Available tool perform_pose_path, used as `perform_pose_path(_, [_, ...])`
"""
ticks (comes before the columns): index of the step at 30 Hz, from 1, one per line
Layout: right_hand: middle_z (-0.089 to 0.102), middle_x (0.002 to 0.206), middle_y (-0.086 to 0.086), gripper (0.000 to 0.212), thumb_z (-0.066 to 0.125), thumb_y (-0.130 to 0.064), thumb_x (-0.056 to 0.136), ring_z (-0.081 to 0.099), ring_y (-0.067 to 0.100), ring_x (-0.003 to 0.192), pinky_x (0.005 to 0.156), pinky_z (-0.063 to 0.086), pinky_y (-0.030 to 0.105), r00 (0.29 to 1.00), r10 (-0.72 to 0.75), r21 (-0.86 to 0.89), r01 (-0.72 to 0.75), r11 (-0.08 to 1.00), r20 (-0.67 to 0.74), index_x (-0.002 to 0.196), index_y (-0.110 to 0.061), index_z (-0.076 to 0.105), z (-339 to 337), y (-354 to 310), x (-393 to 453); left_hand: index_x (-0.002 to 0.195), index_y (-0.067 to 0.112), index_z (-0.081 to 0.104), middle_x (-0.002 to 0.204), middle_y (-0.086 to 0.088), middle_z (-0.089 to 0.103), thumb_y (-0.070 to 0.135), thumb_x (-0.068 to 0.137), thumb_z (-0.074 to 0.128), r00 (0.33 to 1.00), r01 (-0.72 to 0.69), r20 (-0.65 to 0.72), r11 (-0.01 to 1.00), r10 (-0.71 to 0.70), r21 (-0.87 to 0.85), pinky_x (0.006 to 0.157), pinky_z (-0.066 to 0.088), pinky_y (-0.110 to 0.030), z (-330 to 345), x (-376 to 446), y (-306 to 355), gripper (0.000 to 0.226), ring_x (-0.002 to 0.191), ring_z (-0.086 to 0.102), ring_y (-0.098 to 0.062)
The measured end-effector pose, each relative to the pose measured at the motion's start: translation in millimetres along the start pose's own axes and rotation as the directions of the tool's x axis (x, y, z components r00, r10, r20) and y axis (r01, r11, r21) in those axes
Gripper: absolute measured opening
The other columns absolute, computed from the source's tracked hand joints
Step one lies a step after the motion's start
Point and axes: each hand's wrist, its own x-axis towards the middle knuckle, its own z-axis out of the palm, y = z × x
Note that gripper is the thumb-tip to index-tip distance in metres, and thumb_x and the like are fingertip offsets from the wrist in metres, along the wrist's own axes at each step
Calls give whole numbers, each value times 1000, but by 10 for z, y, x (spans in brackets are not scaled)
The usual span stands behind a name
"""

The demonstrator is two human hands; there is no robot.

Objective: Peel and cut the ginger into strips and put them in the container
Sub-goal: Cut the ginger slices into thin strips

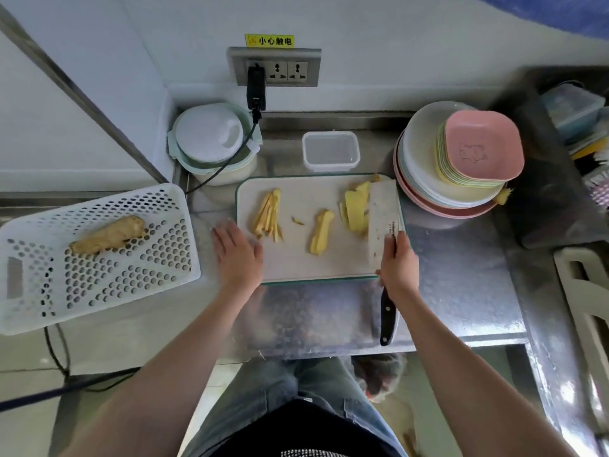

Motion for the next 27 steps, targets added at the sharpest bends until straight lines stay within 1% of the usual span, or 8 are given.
perform_pose_path(4, [61,87,12,27,35,-40,100,63,36,67,53,55,49,998,1,-63,3,998,70,92,-15,44,-40,50,159,148,-2,9,153,-22,19,20,98,41,997,-26,65,997,31,-75,113,9,-37,-40,28,24,63,140,15,-37])
perform_pose_path(7, [55,81,8,24,37,-32,102,57,27,55,37,48,29,990,21,12,-23,1000,136,88,-14,43,-29,-45,113,148,-1,13,154,-18,18,16,98,40,999,-8,50,998,11,-65,108,6,-32,-62,49,83,59,136,22,-34])
perform_pose_path(8, [52,75,7,24,37,-31,102,53,25,49,35,47,28,986,6,43,-13,999,167,86,-15,41,4,-86,74,147,-2,13,154,-18,18,14,97,40,999,-3,46,998,6,-66,107,5,-32,-70,59,93,59,137,22,-33])
perform_pose_path(10, [50,66,7,24,39,-30,102,50,26,45,41,53,39,977,-75,45,68,997,199,86,-13,42,104,-150,-24,147,-3,13,154,-18,18,8,94,41,998,15,63,996,-9,-91,108,5,-31,-91,73,82,61,138,22,-32])
perform_pose_path(12, [50,61,5,25,39,-30,102,51,24,45,50,56,46,980,-136,57,129,990,147,86,-11,43,147,-186,-83,148,-3,10,154,-16,19,4,93,39,996,30,88,993,-20,-114,109,7,-32,-108,89,57,62,139,22,-32])
perform_pose_path(17, [50,69,4,29,33,-32,103,57,21,41,32,44,30,994,-17,153,33,988,-108,83,-12,35,-92,-93,69,144,10,29,142,-9,43,3,89,40,987,145,113,934,-114,-326,105,25,-37,-168,146,38,57,132,29,-32])
perform_pose_path(23, [56,82,6,32,34,-34,103,56,28,49,32,41,23,996,56,119,-65,991,70,92,-6,43,-104,60,167,134,17,42,129,-6,54,0,80,37,979,197,143,872,-148,-448,95,42,-37,-180,166,12,57,120,43,-29])
perform_pose_path(27, [58,93,10,28,34,-32,103,58,27,52,31,42,24,995,39,128,-50,991,87,95,-7,45,-144,24,170,138,19,38,133,-8,48,-1,82,35,979,187,145,900,-140,-394,97,34,-38,-209,145,46,60,123,33,-31])
